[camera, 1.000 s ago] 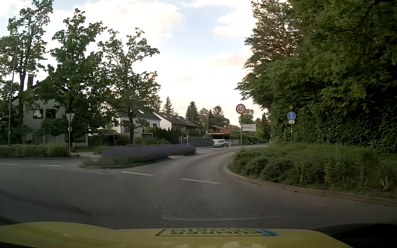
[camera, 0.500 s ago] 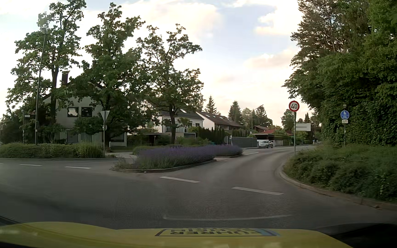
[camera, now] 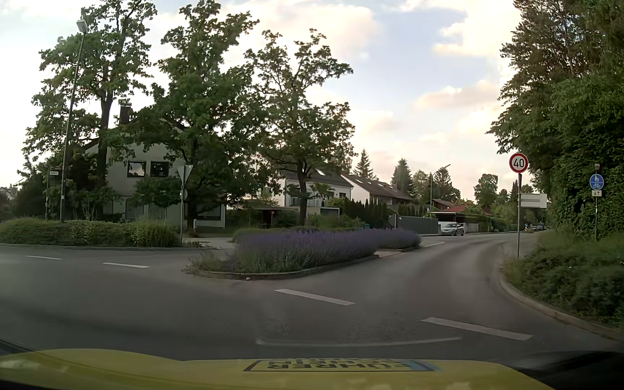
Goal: Follow the waypoints while adhering to traffic rules and regulations
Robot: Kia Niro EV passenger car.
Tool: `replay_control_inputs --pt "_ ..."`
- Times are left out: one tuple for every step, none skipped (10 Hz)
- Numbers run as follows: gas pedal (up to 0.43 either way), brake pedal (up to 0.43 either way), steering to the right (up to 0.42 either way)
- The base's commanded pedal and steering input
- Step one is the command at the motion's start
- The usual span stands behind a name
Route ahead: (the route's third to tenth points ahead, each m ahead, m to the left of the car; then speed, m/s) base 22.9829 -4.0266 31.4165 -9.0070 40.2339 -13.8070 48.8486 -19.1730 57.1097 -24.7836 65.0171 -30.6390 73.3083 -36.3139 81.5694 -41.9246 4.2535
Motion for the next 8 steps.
replay_control_inputs --pt "0.189 0.0 0.066" --pt "0.189 0.0 0.071" --pt "0.189 0.0 0.067" --pt "0.189 0.0 0.093" --pt "0.189 0.0 0.118" --pt "0.197 0.0 0.147" --pt "0.197 0.0 0.161" --pt "0.197 0.0 0.165"
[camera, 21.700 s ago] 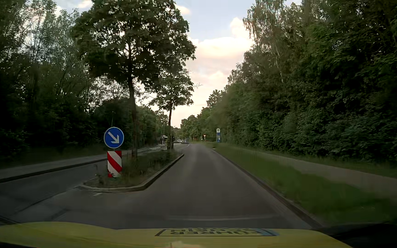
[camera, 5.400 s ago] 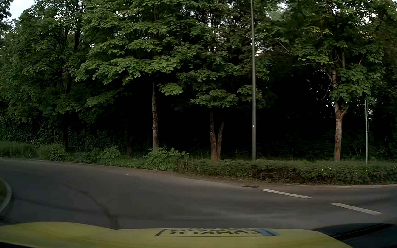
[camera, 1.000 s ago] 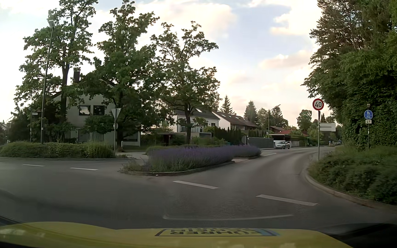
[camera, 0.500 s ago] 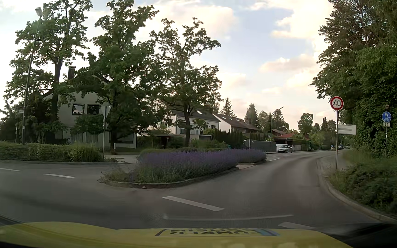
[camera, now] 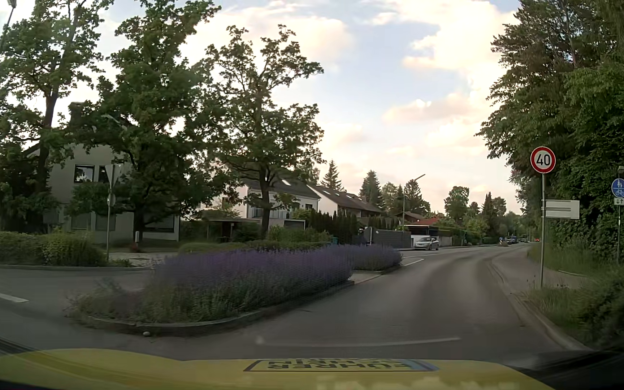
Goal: Follow the waypoints while adhering to traffic rules and regulations
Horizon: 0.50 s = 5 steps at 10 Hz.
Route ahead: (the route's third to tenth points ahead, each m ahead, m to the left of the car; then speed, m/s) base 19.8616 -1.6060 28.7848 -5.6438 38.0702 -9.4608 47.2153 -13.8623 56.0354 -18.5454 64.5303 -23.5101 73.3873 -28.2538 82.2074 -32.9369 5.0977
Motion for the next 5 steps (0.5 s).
replay_control_inputs --pt "0.209 0.0 0.176" --pt "0.209 0.0 0.183" --pt "0.22 0.0 0.183" --pt "0.22 0.0 0.183" --pt "0.22 0.0 0.182"
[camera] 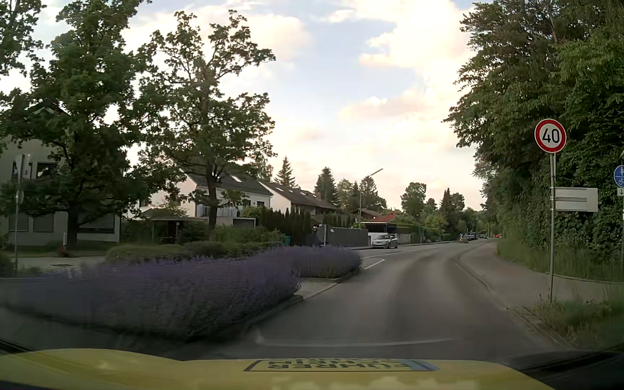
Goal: Follow the waypoints while adhering to traffic rules and regulations
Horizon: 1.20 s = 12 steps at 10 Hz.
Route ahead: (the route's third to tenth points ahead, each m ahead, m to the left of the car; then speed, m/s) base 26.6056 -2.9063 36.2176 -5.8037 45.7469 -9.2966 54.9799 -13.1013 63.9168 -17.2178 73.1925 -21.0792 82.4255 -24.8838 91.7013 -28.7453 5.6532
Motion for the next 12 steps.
replay_control_inputs --pt "0.22 0.0 0.181" --pt "0.228 0.0 0.178" --pt "0.228 0.0 0.167" --pt "0.228 0.0 0.152" --pt "0.228 0.0 0.132" --pt "0.228 0.0 0.118" --pt "0.24 0.0 0.108" --pt "0.24 0.0 0.096" --pt "0.24 0.0 0.087" --pt "0.24 0.0 0.074" --pt "0.24 0.0 0.057" --pt "0.24 0.0 0.038"
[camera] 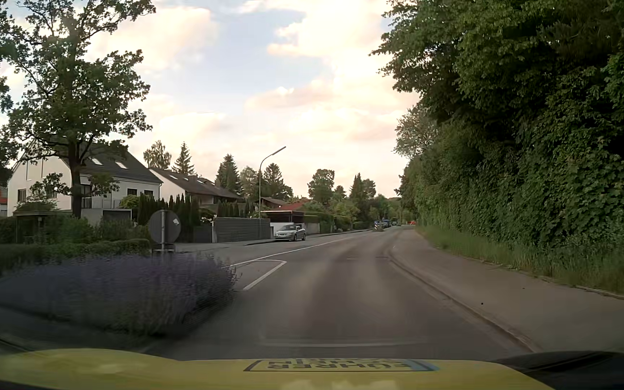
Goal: Follow the waypoints while adhering to traffic rules and regulations
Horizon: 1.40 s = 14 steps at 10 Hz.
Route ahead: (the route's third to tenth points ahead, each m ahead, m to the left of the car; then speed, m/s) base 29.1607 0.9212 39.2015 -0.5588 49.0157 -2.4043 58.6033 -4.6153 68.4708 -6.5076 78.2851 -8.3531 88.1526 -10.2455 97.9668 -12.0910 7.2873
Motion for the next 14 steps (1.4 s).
replay_control_inputs --pt "0.24 0.0 0.031" --pt "0.228 0.0 0.03" --pt "0.228 0.0 0.023" --pt "0.228 0.0 0.013" --pt "0.228 0.0 0.011" --pt "0.22 0.0 0.01" --pt "0.209 0.0 0.01" --pt "0.209 0.0 0.01" --pt "0.197 0.0 0.01" --pt "0.177 0.0 0.01" --pt "0.177 0.0 0.011" --pt "0.177 0.0 0.014" --pt "0.177 0.0 0.017" --pt "0.177 0.0 0.021"
